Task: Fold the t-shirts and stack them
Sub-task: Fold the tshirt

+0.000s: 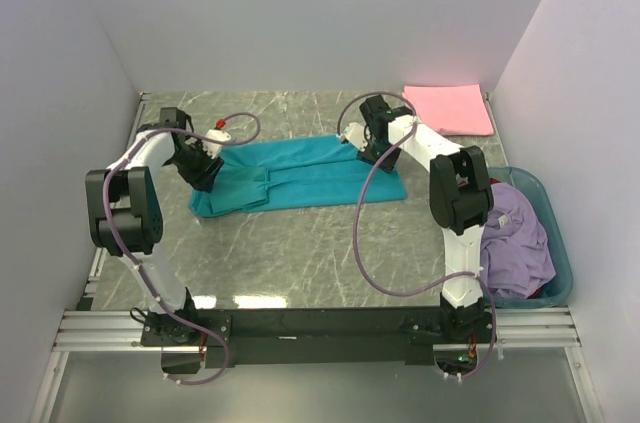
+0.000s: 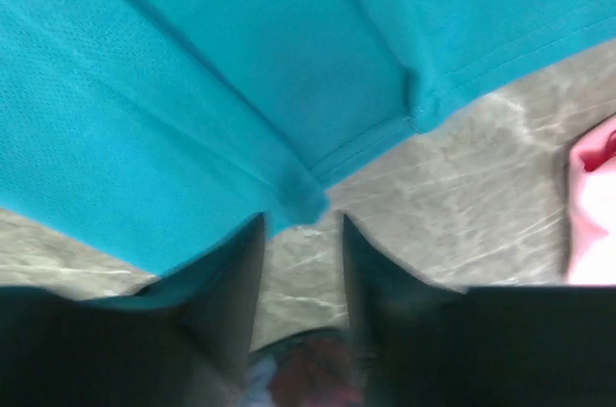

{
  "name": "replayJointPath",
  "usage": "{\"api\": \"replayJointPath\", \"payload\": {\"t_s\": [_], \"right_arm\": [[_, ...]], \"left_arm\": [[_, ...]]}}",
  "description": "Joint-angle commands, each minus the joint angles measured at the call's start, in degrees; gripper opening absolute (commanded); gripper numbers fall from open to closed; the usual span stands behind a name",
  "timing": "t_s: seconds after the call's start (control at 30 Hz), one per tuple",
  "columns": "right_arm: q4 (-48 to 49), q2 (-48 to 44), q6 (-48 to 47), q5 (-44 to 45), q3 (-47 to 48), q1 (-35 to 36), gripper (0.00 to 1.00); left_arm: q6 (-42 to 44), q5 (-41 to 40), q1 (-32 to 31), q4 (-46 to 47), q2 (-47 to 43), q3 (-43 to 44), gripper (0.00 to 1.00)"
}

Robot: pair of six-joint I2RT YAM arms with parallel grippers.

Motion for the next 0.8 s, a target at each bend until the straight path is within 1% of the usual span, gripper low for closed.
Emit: {"api": "replayJointPath", "payload": {"t_s": [0.0,0.03,0.07,0.17,0.2,0.23,0.4,0.57,0.77], "right_arm": [[-3.09,-0.66,3.52,-2.03,4.92,-2.92,0.47],[-5.8,-1.02,4.76,-4.13,7.28,-3.98,0.52],[-7.48,-1.55,6.08,-8.33,8.43,-4.77,0.54],[-13.2,-2.95,11.79,-14.77,10.64,-8.55,0.54],[-13.65,-4.09,14.5,-18.61,9.95,-9.52,0.54],[-13.74,-4.62,15.75,-20.13,7.85,-11.01,0.54],[-13.22,-4.9,21.73,-27.52,1.52,-13.39,0.5],[-11.37,-3.14,24.45,-28.49,-1.22,-13.83,0.49],[-10.58,-0.85,26.21,-28.06,-2.19,-13.92,0.49]], "left_arm": [[-1.51,4.43,2.8,-4.59,-2.79,2.91,0.6],[-1.69,6.96,4.63,-6.95,-3.67,2.83,0.61],[-2.13,8.38,5.61,-7.84,-5.68,2.48,0.61],[-3.53,12.08,8.69,-10.48,-9.46,-0.85,0.61],[-3.97,12.43,9.13,-10.49,-10.35,-2.08,0.6],[-4.76,13.22,9.74,-10.4,-11.22,-4.35,0.6],[-9.95,14.99,9.92,-5.83,-14.05,-10.87,0.6],[-12.06,14.55,10.01,-3.28,-10.98,-10.97,0.59],[-10.22,12.97,10.01,-3.89,-9.21,-10.18,0.61]]}}
